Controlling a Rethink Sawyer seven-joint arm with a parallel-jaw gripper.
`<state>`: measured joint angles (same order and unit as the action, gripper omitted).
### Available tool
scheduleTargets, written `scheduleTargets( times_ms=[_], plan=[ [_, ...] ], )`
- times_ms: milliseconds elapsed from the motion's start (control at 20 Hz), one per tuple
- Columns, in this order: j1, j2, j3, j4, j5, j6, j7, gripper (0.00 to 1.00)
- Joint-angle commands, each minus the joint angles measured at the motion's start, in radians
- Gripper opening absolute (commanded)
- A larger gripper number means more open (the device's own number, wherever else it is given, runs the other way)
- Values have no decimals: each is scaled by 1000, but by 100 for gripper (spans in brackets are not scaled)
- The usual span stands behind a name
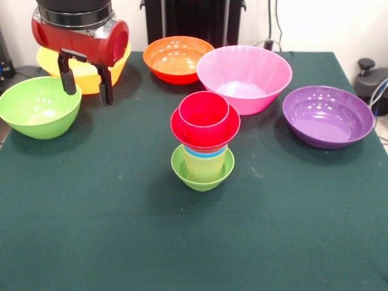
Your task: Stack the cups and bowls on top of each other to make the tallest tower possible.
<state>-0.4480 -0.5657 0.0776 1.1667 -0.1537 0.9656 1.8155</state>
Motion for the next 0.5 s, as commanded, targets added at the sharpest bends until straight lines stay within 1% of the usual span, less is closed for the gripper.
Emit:
scheduleTargets(
  times_ms=[50,200,500],
  plan=[
    [22,45,63,46,-67,9,-100,100],
    [25,58,68,12,-67,32,-101,100],
    [26,59,70,7,-68,34,-100,100]
  ],
)
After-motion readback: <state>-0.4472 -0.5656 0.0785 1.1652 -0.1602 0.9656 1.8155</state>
